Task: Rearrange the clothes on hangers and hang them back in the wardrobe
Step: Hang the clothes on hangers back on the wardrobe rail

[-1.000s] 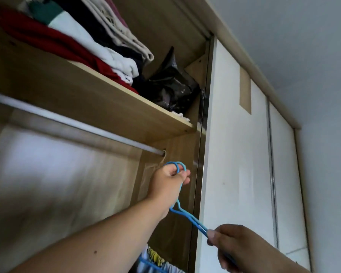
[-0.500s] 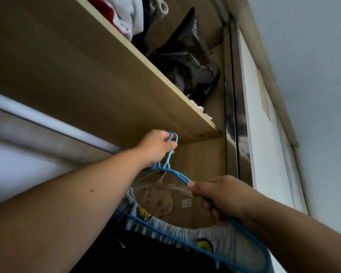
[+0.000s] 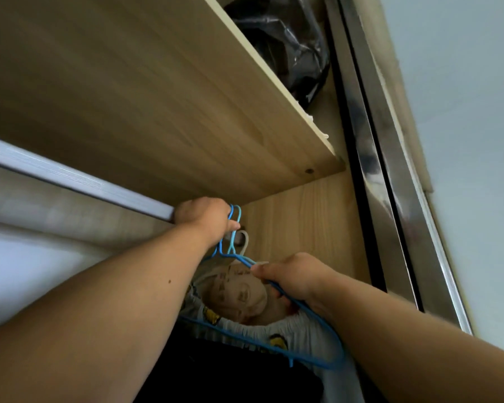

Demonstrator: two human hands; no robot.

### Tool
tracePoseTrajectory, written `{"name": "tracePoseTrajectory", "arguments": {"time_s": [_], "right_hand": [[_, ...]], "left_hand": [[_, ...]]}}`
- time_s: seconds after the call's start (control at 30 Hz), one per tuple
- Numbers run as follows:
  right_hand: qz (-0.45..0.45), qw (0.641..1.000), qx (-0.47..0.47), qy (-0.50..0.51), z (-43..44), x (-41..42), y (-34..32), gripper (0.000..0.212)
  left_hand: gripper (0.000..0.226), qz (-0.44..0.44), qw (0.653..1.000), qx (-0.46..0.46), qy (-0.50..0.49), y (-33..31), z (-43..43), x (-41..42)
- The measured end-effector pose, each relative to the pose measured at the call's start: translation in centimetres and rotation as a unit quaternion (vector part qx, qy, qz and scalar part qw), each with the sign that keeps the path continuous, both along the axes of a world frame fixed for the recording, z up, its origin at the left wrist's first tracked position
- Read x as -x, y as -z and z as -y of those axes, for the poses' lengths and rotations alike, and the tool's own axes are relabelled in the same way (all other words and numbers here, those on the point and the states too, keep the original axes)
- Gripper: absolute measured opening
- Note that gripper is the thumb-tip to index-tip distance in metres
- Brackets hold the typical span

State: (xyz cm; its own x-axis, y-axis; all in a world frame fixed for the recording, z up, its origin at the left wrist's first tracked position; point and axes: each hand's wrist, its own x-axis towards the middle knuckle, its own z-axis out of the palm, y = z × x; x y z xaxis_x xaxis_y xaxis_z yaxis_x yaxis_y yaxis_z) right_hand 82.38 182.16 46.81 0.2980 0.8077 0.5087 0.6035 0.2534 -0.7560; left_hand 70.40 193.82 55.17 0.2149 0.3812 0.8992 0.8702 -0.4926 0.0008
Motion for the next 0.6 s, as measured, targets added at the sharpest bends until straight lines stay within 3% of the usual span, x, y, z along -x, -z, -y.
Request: {"name": "tracePoseTrajectory", "arguments": {"time_s": [0.2,0.4,0.6], "right_hand": [[0.032,0.999,0.034,0.009,-1.4,0.0,1.3,0.03],[0.072,0.994,0.074,0.027,-1.0,-0.3,1.7,0.026],[0.2,0.978,0.043,0.05,-1.4,-0.6,2.8,0.058]], "left_hand": [[0.046,-0.039,0.992,-0.059,-0.105,1.0,-0.4,-0.7],[0.044,-0.103,0.981,-0.099,-0.133,2.1,-0.6,0.0],[0.04,-0.064,0.985,-0.086,-0.136,3.3,0.0,0.1]]}}
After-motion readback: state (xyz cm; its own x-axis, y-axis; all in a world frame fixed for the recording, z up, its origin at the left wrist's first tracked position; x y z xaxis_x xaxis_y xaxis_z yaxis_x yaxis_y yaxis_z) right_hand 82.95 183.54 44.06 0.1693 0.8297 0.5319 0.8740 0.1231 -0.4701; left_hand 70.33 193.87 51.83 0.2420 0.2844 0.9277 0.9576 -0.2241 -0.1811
